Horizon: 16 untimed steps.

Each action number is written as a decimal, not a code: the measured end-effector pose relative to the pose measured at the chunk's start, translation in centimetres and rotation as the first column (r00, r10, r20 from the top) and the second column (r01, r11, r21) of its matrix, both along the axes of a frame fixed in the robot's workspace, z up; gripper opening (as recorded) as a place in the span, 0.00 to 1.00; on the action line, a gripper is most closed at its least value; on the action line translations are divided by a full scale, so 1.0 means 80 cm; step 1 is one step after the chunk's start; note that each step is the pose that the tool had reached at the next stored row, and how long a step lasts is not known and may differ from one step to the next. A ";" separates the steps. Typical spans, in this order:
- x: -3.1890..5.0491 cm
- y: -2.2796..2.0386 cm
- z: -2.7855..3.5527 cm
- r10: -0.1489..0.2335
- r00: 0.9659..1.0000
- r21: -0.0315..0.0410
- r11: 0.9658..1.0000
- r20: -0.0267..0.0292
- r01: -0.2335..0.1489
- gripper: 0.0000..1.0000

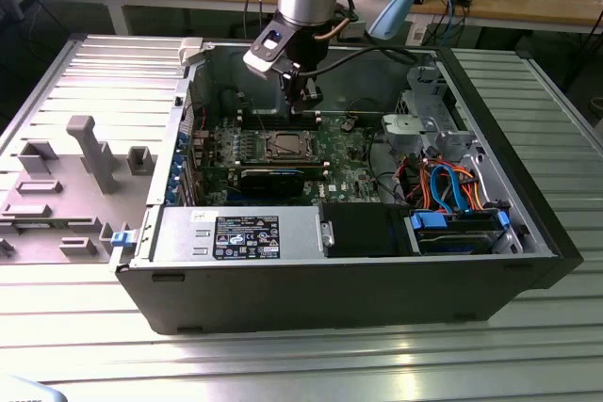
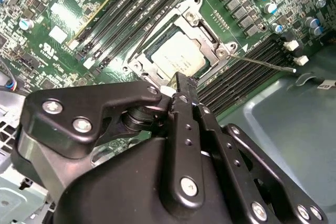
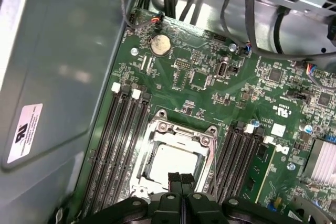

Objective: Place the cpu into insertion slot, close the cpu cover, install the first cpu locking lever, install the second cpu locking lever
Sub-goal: 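Install the first cpu locking lever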

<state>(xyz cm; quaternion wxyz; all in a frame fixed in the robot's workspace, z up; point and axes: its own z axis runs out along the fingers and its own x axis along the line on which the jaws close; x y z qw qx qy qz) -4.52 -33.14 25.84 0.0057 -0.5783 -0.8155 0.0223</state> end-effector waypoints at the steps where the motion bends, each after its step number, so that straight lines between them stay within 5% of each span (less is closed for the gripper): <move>1: 0.000 0.0000 0.0000 0.009 1.000 0.000 1.000 0.000 -0.009 0.11; 10: 0.000 0.0000 0.0000 0.089 0.996 0.000 0.996 0.000 -0.089 0.11; 16: 0.000 0.0000 0.0000 0.147 0.989 0.000 0.989 0.000 -0.147 0.11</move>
